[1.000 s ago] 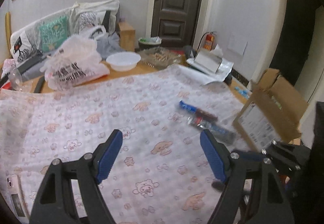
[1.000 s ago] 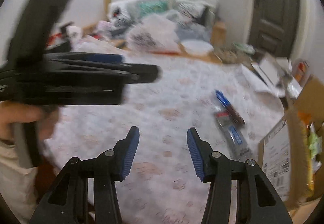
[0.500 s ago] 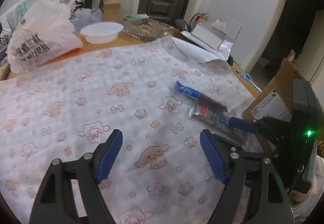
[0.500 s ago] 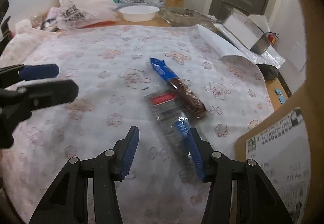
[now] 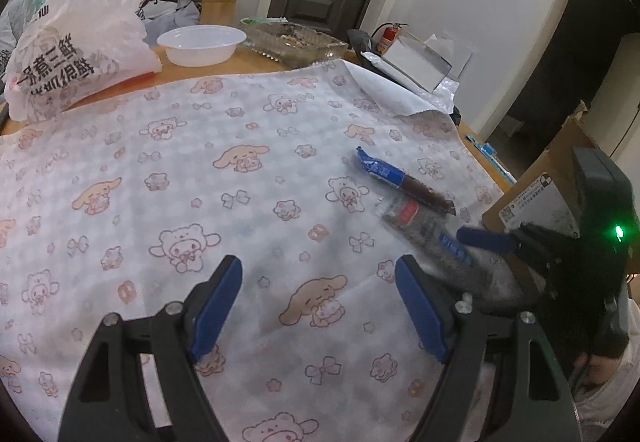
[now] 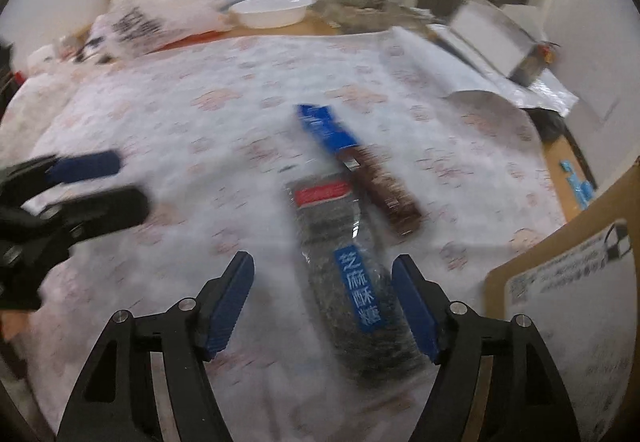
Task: Organize snacks
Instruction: 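Grasp the dark sesame candy pack with the left gripper while the right grasps the blue chocolate bar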
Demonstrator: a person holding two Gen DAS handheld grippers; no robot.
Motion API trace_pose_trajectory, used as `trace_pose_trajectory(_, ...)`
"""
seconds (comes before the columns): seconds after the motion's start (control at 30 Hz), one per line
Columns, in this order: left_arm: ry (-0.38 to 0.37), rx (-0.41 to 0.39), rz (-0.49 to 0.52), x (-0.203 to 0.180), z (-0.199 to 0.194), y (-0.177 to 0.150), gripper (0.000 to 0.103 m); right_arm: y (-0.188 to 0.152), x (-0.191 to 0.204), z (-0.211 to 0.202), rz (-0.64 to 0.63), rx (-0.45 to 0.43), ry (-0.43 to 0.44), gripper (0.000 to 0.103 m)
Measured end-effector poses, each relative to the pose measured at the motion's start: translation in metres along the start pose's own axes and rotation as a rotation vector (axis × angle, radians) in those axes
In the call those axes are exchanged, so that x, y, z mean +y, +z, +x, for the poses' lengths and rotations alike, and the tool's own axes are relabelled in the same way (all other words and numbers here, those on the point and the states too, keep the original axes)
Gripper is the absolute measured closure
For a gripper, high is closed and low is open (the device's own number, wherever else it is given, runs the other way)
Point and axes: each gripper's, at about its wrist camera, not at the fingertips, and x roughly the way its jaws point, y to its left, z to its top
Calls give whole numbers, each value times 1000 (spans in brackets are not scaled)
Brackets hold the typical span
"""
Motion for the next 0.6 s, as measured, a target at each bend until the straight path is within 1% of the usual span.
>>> trace_pose_trajectory(0.03, -1, -4, 1, 0, -2, -1, 27, -1, 5, -2, -4, -2, 23, 39)
trace_pose_trajectory(0.1, 1, -5, 2, 0, -3, -2, 27, -3, 14, -7, -11, -8, 82, 54)
trace_pose_trajectory(0.2, 0, -1, 5, 0, -4, -4, 27, -5, 29, -10, -36, -1, 217, 57)
trace_pose_trajectory(0.23, -2, 2, 8, -2, -4, -4, 27, -7, 34, -11, -53, 3, 240, 58)
trace_pose_trajectory(0.3, -8, 8, 21, -5, -3, -5, 28, -9, 40, -14, -67, 0, 239, 58)
trace_pose_trajectory(0.37, -22, 16, 41, -12, -2, -7, 32, -12, 38, -21, -58, -14, 231, 58)
trace_pose_trajectory(0.43, -41, 26, 61, -21, 2, -7, 36, -16, 32, -31, -51, -27, 194, 57)
trace_pose_trajectory(0.47, -54, 33, 75, -27, 4, -7, 42, -19, 28, -34, -53, -28, 166, 57)
trace_pose_trajectory(0.5, -68, 40, 89, -32, 6, -7, 45, -21, 25, -34, -56, -26, 149, 56)
trace_pose_trajectory(0.57, -93, 64, 124, -45, 14, -8, 46, -26, 16, -31, -47, -13, 117, 56)
trace_pose_trajectory(0.6, -82, 77, 137, -51, 18, -8, 46, -29, 11, -29, -36, -3, 110, 56)
